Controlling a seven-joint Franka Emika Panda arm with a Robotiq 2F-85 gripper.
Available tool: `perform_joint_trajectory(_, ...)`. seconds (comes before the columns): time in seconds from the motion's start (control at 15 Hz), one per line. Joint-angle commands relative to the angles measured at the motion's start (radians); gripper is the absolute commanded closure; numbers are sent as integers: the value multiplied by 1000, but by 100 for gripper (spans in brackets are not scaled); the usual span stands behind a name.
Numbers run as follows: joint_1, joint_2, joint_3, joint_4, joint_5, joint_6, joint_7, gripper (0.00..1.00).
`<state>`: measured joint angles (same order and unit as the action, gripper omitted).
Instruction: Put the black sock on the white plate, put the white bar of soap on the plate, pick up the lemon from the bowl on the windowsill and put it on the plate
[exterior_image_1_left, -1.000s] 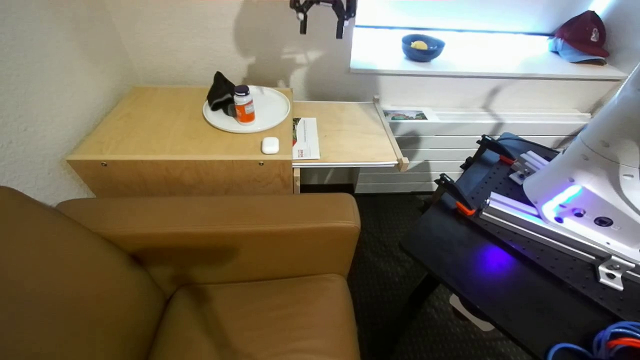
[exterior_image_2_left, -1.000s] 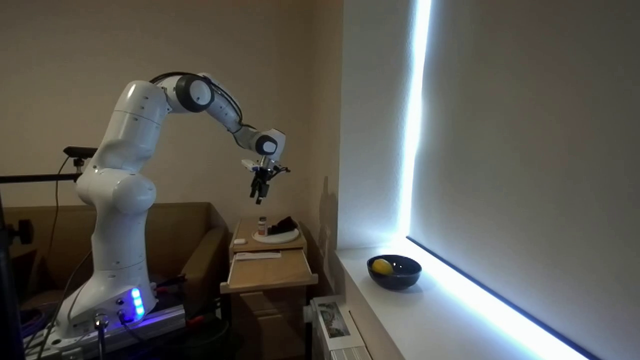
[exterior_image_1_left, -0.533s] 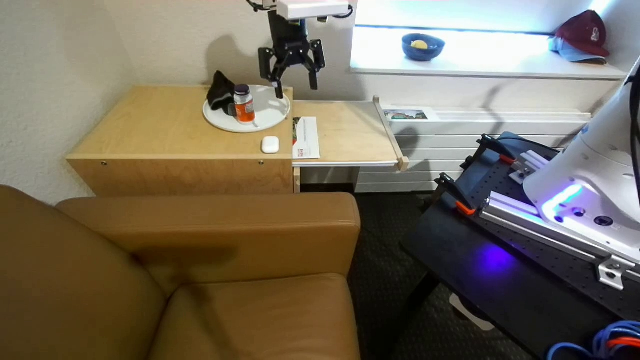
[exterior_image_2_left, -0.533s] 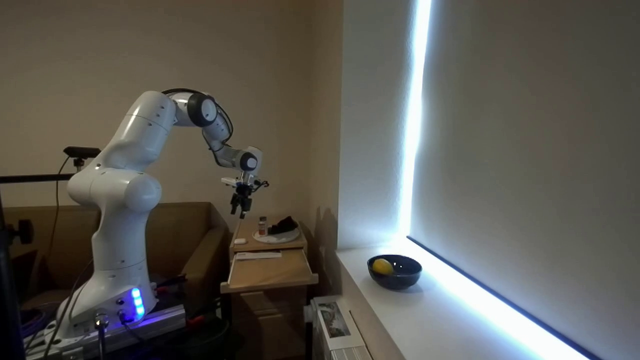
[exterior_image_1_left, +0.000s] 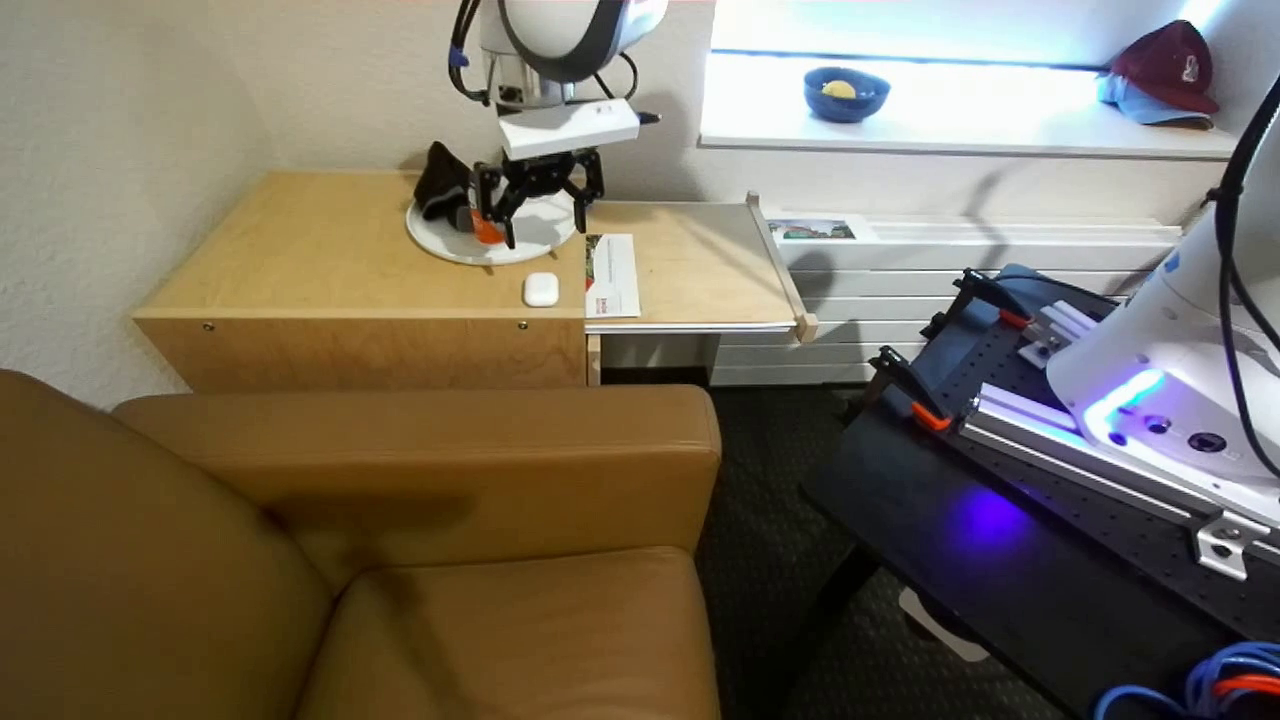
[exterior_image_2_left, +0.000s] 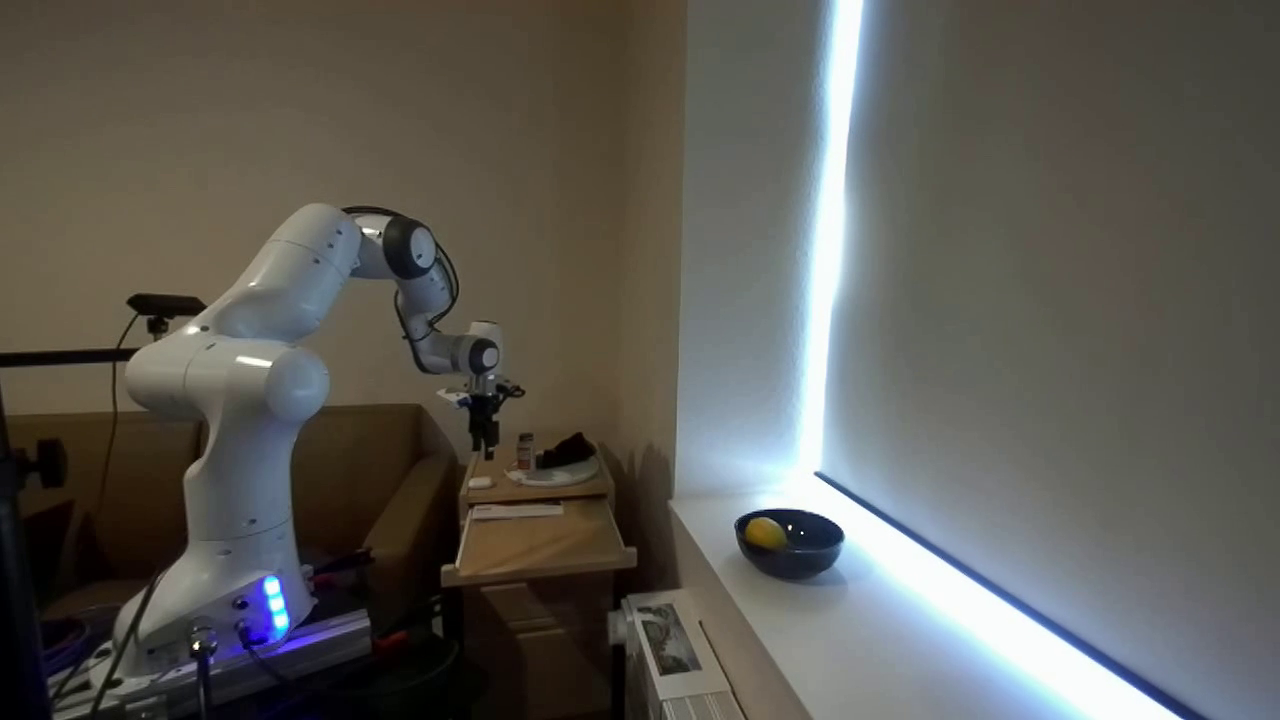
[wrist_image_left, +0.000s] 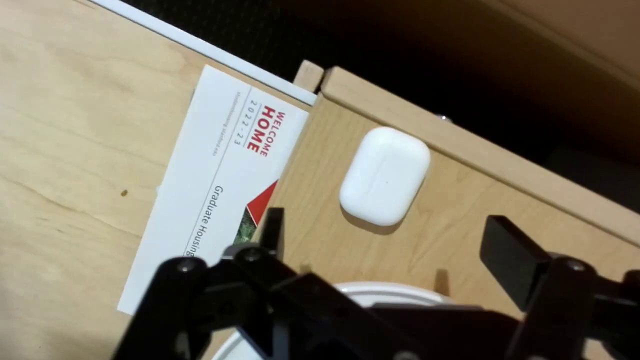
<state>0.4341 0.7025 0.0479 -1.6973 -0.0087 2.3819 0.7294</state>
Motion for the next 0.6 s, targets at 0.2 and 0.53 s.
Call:
perform_joint_trajectory(0.2, 3, 38, -9, 30, -1, 3, 44, 0)
perform_joint_trajectory(0.53, 10, 85, -3, 29, 19, 23, 91, 0)
